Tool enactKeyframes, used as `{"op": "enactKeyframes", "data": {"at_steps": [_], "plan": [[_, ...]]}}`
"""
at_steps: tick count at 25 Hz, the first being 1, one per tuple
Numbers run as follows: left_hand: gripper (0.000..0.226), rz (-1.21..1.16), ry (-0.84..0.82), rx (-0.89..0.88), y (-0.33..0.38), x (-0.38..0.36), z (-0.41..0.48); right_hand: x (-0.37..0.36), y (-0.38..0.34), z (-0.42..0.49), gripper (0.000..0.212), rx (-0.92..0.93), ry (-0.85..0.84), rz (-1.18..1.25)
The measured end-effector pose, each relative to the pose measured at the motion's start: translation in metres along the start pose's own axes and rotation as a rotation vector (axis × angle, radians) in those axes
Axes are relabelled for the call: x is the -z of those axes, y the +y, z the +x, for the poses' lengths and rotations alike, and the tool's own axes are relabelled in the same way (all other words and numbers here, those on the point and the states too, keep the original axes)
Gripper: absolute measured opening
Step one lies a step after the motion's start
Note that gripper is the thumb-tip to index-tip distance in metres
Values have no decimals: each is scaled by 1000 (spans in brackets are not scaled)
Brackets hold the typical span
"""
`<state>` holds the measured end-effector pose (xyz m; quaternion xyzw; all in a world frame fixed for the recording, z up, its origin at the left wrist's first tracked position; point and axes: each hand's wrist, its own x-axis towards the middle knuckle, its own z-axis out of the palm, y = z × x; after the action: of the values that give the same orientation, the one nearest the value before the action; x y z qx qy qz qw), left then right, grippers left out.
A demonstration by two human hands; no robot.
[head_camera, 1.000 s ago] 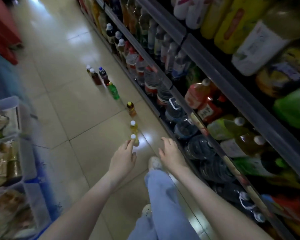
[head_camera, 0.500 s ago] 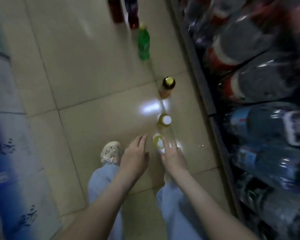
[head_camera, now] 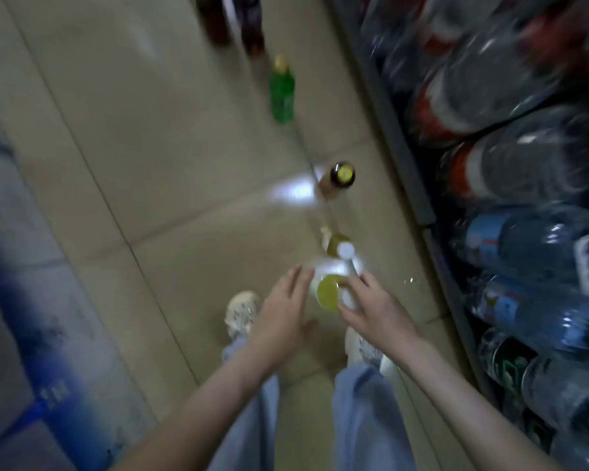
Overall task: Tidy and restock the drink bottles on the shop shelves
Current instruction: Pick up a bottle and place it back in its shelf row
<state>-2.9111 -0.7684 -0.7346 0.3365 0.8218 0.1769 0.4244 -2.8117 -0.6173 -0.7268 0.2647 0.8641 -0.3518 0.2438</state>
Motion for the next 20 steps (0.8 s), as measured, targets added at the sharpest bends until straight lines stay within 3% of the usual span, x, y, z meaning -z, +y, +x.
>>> {"op": "enactKeyframes", "data": {"at_steps": [2, 5, 8, 10, 12, 14, 17, 20], "plan": [[88, 77, -2, -204, 52, 73, -17, 92, -62, -51, 34, 82, 68, 98], [80, -40, -79, -378, 148, 204, -46, 227, -150, -123, 33, 74, 277, 257], [68, -21, -33, -346, 227, 315, -75, 311, -206, -163, 54, 78, 555, 431], [66, -41, -17, -300, 267, 364, -83, 344, -232, -175, 63, 48, 576, 508], [70, -92, -65, -294, 302, 401, -85, 369, -244, -178, 48, 39, 576, 635], [61, -242, -118, -305, 338, 429, -83, 394, -249, -183, 43, 37, 638, 779], [37, -497, -250, -299, 386, 462, -82, 431, -256, -197, 58, 67, 667, 866], [37, -551, -322, -369, 422, 490, -80, 461, -265, -207, 48, 106, 653, 929]]}}
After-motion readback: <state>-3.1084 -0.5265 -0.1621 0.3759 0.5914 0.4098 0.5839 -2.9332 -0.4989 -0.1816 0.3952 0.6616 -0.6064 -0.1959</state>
